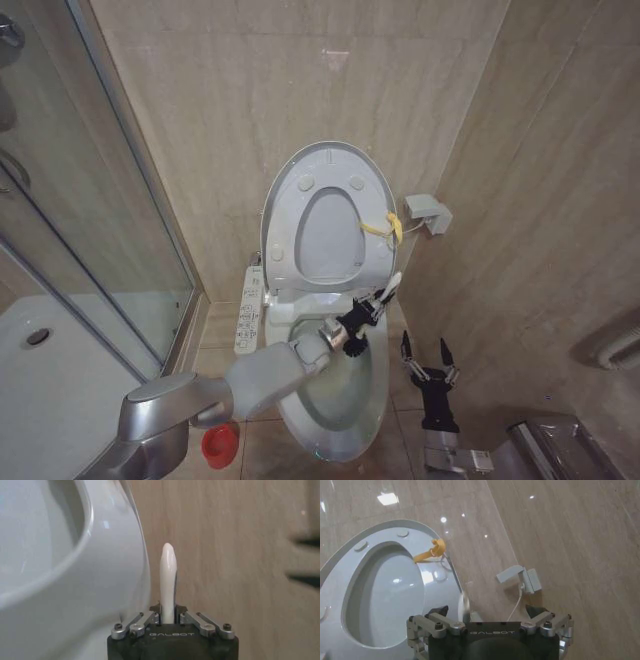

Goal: Open the toilet lid, clean the toilet bowl with a toilet brush, close the toilet lid, and flush.

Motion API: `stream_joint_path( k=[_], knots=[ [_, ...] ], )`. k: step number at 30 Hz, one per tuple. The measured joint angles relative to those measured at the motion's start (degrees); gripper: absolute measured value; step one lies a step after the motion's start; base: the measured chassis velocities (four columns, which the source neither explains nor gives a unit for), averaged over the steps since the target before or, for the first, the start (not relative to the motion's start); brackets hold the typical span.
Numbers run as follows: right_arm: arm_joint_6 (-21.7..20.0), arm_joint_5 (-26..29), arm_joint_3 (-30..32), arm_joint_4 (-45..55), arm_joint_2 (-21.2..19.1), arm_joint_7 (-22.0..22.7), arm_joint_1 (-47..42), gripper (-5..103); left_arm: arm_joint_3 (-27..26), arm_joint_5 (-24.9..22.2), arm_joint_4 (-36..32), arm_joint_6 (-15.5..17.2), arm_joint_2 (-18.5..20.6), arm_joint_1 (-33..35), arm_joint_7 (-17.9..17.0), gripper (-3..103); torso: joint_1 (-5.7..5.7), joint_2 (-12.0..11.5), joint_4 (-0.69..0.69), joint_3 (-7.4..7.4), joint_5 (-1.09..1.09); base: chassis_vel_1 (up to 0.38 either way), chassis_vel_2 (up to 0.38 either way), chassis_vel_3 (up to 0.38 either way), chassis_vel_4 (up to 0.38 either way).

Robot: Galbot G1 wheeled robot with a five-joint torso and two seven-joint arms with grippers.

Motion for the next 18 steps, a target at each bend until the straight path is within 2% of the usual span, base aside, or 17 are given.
stream_joint_path(
  k=[6, 9, 12, 14, 18],
  knots=[
    [0.08, -0.01, -0.05, 0.13, 0.3, -0.21, -0.07, 100, 3.62, -0.26, -0.29, 0.01, 1.65, 0.97, 0.0, 18, 0.0, 0.0, 0.04, 0.0, 0.01, 0.0, 0.0, 0.0, 0.0],
    [0.11, -0.01, -0.05, 0.15, 0.49, -0.23, -0.09, 100, 2.1, -0.3, -0.64, -0.07, 0.1, 0.98, -0.2, 18, 0.0, 0.0, 0.02, 0.0, 0.01, 0.0, 0.0, 0.0, 0.0],
    [0.14, -0.12, -0.08, 0.14, 0.86, -0.31, -0.16, 100, -0.12, -0.81, -1.02, -0.17, -3.25, 0.55, -0.65, 18, 0.0, 0.01, -0.07, -0.01, -0.02, 0.0, 0.0, 0.0, 0.0],
    [0.19, -0.23, -0.09, 0.17, 1.0, -0.36, -0.31, 100, 0.37, -0.81, -0.22, -0.24, -3.37, 0.67, -0.63, 18, -0.01, 0.02, -0.08, -0.01, -0.01, 0.0, 0.0, 0.0, 0.0],
    [0.24, -0.29, -0.09, 0.37, 0.92, -0.4, -0.53, 100, 3.1, -0.12, 1.88, -0.48, -1.1, 2.44, -0.13, 18, 0.0, 0.01, 0.03, 0.0, 0.0, 0.0, 0.0, 0.0, 0.0]
  ],
)
